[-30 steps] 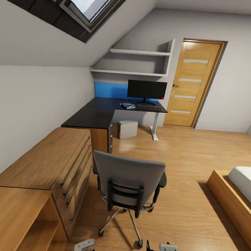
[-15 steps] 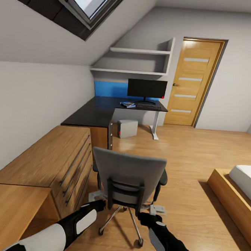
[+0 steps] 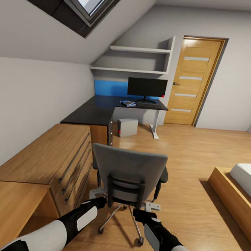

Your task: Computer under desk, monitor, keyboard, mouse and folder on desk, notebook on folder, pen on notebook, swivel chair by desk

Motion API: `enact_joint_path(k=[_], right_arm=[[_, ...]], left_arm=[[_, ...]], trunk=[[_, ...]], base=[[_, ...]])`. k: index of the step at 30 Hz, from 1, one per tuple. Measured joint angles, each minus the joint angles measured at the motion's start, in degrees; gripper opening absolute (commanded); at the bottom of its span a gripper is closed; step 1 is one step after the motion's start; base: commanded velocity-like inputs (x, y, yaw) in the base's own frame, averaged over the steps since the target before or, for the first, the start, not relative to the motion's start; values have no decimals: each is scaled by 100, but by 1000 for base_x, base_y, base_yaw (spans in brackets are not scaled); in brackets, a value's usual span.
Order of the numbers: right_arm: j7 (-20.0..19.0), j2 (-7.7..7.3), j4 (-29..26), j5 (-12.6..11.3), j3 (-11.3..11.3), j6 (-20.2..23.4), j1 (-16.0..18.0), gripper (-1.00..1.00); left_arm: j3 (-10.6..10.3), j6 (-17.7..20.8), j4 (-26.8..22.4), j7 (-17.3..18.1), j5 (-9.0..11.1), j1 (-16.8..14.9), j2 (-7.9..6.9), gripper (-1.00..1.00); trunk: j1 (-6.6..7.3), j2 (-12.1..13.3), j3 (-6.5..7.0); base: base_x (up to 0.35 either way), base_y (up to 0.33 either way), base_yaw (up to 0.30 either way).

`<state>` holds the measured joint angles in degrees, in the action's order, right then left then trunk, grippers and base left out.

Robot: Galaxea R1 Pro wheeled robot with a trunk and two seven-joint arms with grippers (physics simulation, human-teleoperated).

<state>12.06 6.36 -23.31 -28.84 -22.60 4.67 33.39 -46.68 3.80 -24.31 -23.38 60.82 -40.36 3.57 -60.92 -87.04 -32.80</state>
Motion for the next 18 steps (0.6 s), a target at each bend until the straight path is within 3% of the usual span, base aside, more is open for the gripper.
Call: enact_joint_path(k=[18], right_arm=[[11, 43, 291, 89, -90, -556, -1, 100]], left_arm=[[-10, 3, 606, 7, -4, -2, 28, 100]], trunk=[[-396, -722, -323]], base=[[0, 0, 0]])
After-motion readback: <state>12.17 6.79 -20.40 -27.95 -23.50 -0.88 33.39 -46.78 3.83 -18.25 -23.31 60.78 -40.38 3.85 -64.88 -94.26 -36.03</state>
